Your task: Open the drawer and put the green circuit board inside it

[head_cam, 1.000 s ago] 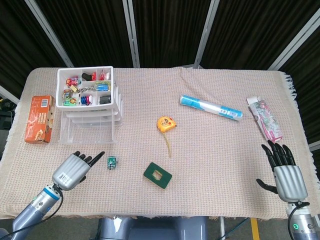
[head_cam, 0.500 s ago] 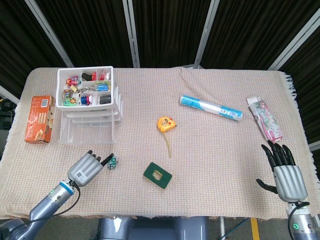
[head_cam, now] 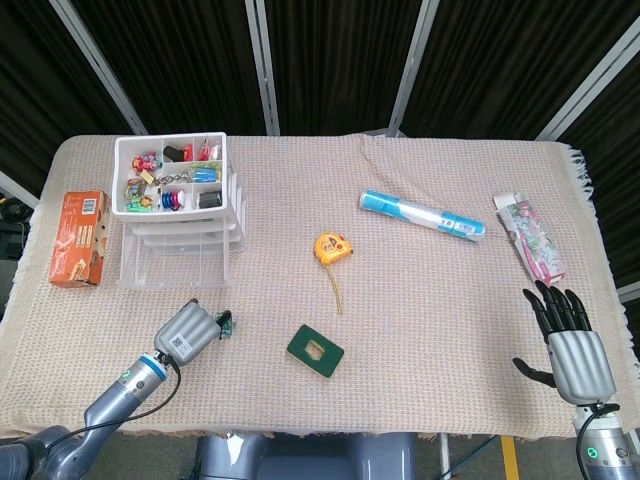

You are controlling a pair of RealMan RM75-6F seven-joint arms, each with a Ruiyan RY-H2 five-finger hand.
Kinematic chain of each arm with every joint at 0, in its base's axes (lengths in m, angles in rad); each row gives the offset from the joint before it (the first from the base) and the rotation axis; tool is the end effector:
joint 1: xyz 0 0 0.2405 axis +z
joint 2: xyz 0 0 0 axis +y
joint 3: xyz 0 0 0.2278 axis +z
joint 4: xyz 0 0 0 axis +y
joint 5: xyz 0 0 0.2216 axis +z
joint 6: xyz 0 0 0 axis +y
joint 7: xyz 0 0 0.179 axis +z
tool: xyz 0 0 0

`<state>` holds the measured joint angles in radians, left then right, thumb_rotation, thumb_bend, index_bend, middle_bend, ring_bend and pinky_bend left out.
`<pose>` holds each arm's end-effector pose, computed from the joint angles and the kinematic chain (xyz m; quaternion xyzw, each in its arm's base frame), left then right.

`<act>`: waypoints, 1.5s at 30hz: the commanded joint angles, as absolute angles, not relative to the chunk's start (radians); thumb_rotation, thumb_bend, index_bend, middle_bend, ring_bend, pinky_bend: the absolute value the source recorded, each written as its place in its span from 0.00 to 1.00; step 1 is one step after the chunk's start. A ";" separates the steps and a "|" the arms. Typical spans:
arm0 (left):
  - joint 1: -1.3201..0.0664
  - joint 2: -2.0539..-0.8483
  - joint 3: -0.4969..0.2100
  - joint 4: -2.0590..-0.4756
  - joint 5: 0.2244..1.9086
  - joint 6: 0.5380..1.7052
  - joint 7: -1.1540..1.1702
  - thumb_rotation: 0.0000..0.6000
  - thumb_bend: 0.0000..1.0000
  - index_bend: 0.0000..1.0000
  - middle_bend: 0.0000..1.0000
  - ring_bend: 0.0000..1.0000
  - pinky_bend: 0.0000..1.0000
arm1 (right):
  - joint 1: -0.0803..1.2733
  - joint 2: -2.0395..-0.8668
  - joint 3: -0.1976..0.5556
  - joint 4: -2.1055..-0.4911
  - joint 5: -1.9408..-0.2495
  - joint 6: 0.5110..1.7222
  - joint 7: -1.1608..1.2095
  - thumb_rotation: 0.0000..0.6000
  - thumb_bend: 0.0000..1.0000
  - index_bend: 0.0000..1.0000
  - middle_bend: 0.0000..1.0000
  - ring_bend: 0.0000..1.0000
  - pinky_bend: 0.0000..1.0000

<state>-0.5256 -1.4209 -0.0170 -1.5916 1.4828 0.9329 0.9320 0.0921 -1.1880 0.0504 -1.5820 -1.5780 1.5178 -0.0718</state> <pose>-0.1672 0.2690 -0.0469 -0.8834 -0.0598 -0.1881 0.4250 -0.2718 -0.2161 0.1184 0.6172 -0.3488 0.4056 0.5770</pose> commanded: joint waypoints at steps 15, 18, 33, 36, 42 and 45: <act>-0.563 -1.509 -0.012 -1.512 1.461 0.938 0.942 1.00 0.16 0.33 0.79 0.80 0.67 | 0.092 -1.187 0.050 -1.582 -1.580 1.519 -0.069 1.00 0.00 0.08 0.00 0.00 0.00; -0.566 -1.513 -0.013 -1.509 1.473 0.955 0.916 1.00 0.16 0.33 0.79 0.80 0.67 | 0.091 -1.187 0.050 -1.581 -1.579 1.519 -0.069 1.00 0.00 0.08 0.00 0.00 0.00; -0.584 -1.530 -0.019 -1.482 1.429 0.941 0.897 1.00 0.17 0.38 0.79 0.80 0.67 | 0.090 -1.188 0.051 -1.580 -1.580 1.523 -0.068 1.00 0.00 0.08 0.00 0.00 0.00; -0.590 -1.538 -0.021 -1.475 1.419 0.940 0.905 1.00 0.17 0.39 0.80 0.81 0.68 | 0.091 -1.188 0.050 -1.580 -1.582 1.523 -0.067 1.00 0.00 0.08 0.00 0.00 0.00; -0.591 -1.565 -0.023 -1.457 1.403 0.955 0.901 1.00 0.30 0.50 0.86 0.85 0.72 | 0.090 -1.187 0.049 -1.581 -1.582 1.522 -0.067 1.00 0.00 0.08 0.00 0.00 0.00; -0.591 -1.570 -0.018 -1.456 1.404 0.961 0.892 1.00 0.48 0.61 0.87 0.86 0.73 | 0.090 -1.187 0.049 -1.581 -1.584 1.525 -0.066 1.00 0.00 0.08 0.00 0.00 0.00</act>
<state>-0.5910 -1.5693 -0.0192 -1.4562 1.4037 0.9592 0.8932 0.0898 -1.1874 0.0489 -1.5807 -1.5841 1.5246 -0.0659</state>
